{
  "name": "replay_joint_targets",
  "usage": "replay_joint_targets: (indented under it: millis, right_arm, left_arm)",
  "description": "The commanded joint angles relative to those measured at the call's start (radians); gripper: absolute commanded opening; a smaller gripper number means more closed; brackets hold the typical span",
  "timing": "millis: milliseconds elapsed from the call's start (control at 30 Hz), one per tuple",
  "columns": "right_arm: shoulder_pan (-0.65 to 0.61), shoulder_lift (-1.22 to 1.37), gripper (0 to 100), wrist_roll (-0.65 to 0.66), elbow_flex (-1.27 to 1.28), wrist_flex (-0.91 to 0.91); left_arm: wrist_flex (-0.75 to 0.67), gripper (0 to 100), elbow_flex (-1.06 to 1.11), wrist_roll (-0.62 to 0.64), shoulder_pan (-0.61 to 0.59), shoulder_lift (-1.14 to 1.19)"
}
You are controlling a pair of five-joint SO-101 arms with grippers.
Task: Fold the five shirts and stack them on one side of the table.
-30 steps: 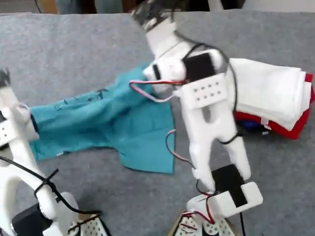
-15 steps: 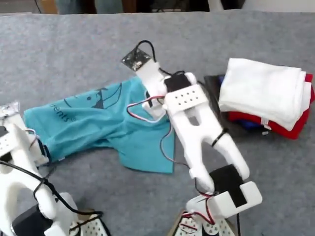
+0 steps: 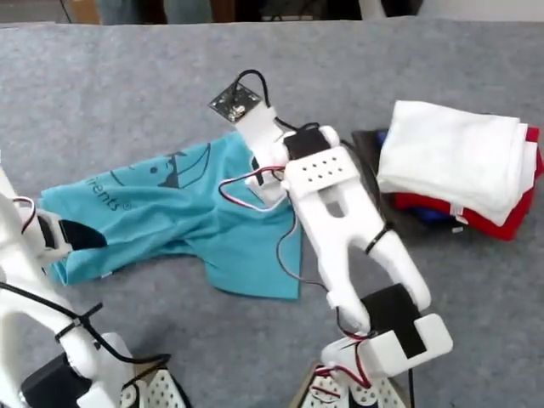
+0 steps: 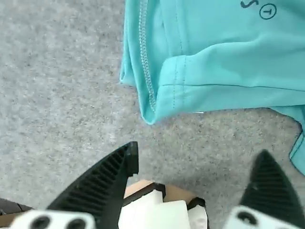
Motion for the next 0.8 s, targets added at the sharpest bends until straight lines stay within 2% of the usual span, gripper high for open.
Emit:
replay_joint_targets:
  millis: [0, 100, 167, 333, 467, 767]
  right_arm:
    - [-0.011, -0.045, 1.4, 0.000, -0.001, -0.009]
    - [-0.012, -0.041, 1.4, -0.002, 0.001, -0.009]
    - [-0.012, -0.041, 1.4, -0.002, 0.001, -0.009]
    - [-0.012, -0.041, 1.4, -0.002, 0.001, -0.009]
    - [-0.012, -0.041, 1.4, -0.002, 0.001, -0.009]
    - [-0.012, -0.044, 1.4, -0.002, 0.001, -0.009]
  left_arm:
    - [-0.106, 19, 0.082, 0.014, -0.045, -0.015]
    - [-0.180, 7, 0.131, 0.063, -0.097, -0.015]
    - [-0.222, 4, 0.148, 0.078, -0.114, -0.015]
    - [-0.264, 11, 0.168, 0.083, -0.058, -0.015]
    - [-0.269, 17, 0.170, 0.147, 0.019, -0.015]
    - [-0.377, 18, 0.255, 0.173, 0.058, -0.014]
